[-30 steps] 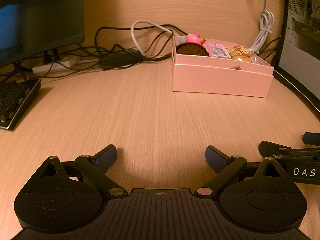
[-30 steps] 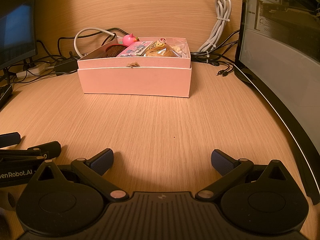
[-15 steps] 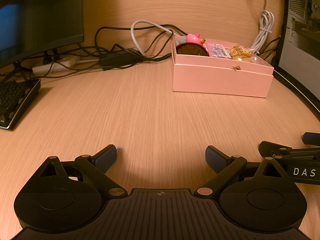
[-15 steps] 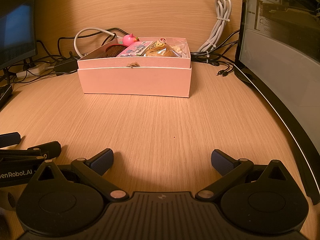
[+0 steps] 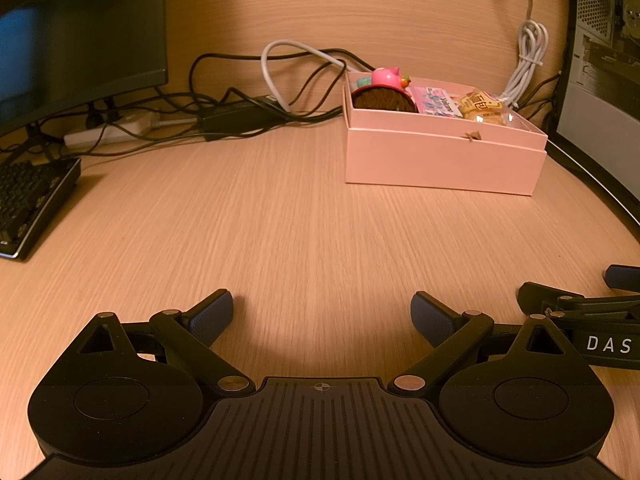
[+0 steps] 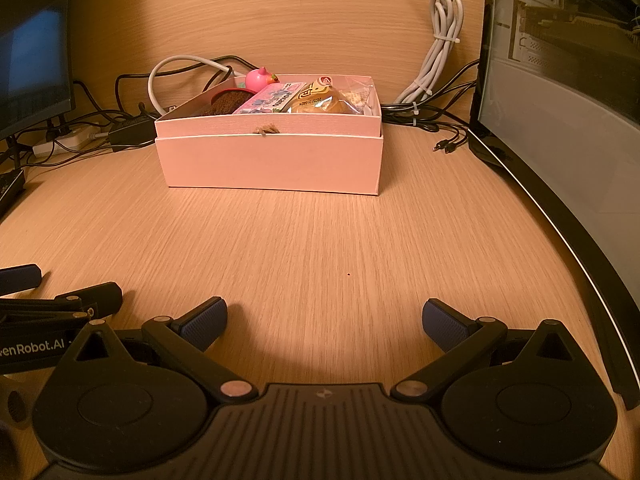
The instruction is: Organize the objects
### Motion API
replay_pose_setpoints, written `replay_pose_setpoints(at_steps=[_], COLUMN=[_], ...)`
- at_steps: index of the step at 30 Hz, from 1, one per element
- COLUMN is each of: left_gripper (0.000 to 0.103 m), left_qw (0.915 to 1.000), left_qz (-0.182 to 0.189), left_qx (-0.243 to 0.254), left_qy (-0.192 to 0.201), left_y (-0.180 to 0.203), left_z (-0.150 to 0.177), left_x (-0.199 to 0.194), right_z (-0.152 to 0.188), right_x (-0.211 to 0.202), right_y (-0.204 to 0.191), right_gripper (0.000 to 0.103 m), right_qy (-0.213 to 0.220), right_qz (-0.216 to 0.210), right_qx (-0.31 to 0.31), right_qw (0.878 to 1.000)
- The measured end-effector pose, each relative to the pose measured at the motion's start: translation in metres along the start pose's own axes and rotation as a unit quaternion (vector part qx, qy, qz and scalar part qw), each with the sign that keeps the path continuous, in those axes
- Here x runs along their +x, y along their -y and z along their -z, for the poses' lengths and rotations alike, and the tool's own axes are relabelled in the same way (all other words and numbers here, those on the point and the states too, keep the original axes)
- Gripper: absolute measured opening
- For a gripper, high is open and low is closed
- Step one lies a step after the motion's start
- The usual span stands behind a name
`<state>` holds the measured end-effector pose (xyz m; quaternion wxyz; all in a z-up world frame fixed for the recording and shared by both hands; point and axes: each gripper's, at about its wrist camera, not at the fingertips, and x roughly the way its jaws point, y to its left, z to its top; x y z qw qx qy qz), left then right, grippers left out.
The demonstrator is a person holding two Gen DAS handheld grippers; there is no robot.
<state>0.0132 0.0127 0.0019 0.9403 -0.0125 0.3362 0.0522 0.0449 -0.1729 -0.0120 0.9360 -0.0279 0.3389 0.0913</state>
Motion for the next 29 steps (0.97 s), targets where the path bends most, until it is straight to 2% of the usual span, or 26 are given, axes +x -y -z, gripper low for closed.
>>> replay_pose_setpoints(at_steps=[29], left_gripper=[0.098], left_qw=[1.0000], left_qz=[0.004], left_qx=[0.002], left_qy=[0.000], left_y=[-0.0001], left_z=[-0.0001], left_x=[0.0003], right_z=[0.0001], right_x=[-0.0004], right_y=[-0.0004], right_gripper=[0.103], right_qy=[0.000], right_qz=[0.000], right_qx=[0.000], right_qw=[1.000])
